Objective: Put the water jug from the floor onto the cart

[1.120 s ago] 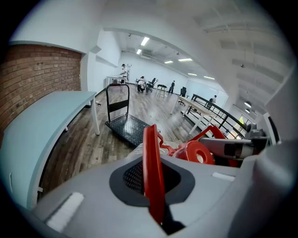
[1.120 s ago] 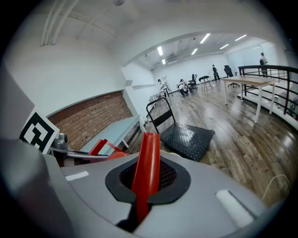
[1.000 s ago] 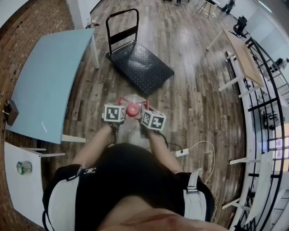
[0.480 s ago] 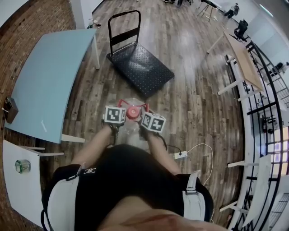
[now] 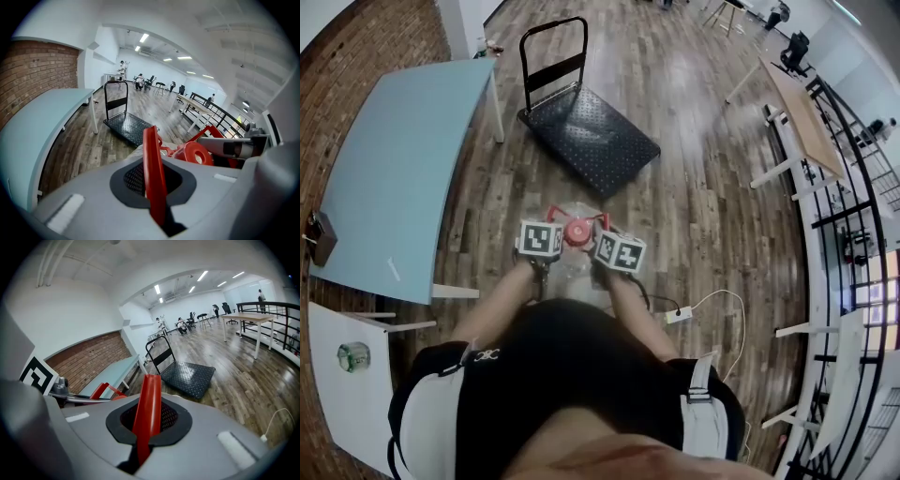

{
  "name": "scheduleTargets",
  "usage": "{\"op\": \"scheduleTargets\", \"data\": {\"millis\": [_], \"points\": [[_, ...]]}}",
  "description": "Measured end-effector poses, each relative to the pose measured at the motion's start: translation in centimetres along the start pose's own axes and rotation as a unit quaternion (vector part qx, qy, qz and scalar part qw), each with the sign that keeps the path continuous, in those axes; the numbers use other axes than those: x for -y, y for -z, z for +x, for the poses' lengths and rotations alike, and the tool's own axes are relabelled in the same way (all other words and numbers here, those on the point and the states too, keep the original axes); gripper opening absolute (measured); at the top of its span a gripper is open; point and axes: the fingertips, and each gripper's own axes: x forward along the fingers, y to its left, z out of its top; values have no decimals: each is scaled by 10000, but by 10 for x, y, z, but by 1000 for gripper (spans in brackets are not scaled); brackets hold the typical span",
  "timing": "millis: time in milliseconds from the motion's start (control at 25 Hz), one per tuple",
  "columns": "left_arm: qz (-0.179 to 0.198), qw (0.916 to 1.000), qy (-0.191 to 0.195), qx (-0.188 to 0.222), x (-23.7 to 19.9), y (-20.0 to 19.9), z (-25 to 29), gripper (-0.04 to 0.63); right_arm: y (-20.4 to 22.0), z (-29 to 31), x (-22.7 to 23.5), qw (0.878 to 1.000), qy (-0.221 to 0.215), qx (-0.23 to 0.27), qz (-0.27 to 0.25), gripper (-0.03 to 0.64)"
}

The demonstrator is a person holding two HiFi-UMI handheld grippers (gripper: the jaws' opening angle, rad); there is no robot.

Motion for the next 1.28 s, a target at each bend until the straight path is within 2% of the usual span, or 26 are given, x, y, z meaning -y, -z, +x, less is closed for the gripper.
{"op": "scheduleTargets", "data": {"millis": [720, 960, 1280], "points": [[319, 9983, 471, 146, -48, -30, -2, 6, -14, 27, -40, 9983, 412, 393, 149, 15], [173, 9988, 438, 158, -70, -38, 0, 8, -19, 47, -56, 9991, 333, 256, 75, 17], [40, 9998, 206, 45, -102, -54, 23, 9, -29, 97, -65, 9999, 82, 16, 109, 17]]}}
